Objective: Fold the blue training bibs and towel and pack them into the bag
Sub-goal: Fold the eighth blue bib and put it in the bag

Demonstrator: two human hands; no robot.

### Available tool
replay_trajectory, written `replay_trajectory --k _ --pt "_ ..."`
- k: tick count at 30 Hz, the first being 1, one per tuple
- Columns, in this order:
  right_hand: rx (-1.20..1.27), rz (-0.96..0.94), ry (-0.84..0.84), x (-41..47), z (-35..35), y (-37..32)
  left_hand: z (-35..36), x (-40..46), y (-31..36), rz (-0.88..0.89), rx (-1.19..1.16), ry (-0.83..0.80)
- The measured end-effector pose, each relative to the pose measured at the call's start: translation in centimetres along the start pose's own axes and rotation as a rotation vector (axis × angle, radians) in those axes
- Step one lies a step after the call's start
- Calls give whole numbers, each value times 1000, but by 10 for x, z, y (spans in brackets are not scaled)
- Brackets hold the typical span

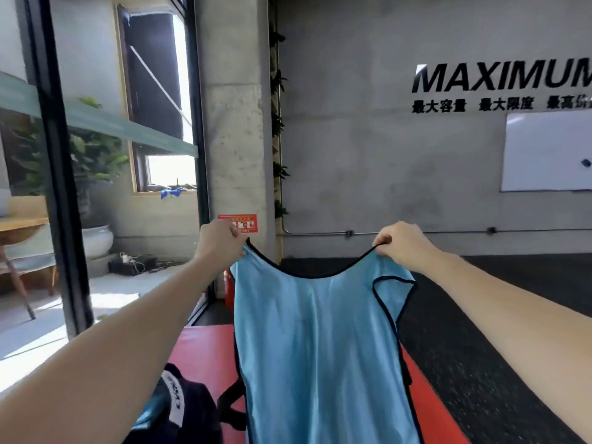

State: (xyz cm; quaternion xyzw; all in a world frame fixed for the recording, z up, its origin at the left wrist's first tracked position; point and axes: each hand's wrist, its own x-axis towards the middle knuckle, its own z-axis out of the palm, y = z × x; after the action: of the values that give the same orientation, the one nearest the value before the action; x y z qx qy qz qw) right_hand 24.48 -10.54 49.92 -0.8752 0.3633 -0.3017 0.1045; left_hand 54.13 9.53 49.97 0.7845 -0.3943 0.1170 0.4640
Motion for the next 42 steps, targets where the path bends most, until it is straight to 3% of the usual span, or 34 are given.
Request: replay_trajectory --k 8,13,17,22,31,35,38,42 --pt "-19 50 -115 57 130 63 127 32 -66 51 34 -55" --pt "-7 42 -357 43 204 81 200 6 -107 32 85 -338" --pt "14 48 -449 10 252 97 230 -44 -130 -15 59 -482" --pt "108 82 -537 -57 281 103 231 -127 -137 -41 -48 -570" --pt "200 81 -532 -216 285 94 191 -274 -139 -31 -118 -673" --pt "213 78 -480 -263 283 92 174 -317 -150 -52 -117 -622" --pt "250 74 -482 -279 276 82 160 -332 -159 95 20 -651" --pt "240 -72 -573 -293 267 69 140 -337 -167 201 107 -702"
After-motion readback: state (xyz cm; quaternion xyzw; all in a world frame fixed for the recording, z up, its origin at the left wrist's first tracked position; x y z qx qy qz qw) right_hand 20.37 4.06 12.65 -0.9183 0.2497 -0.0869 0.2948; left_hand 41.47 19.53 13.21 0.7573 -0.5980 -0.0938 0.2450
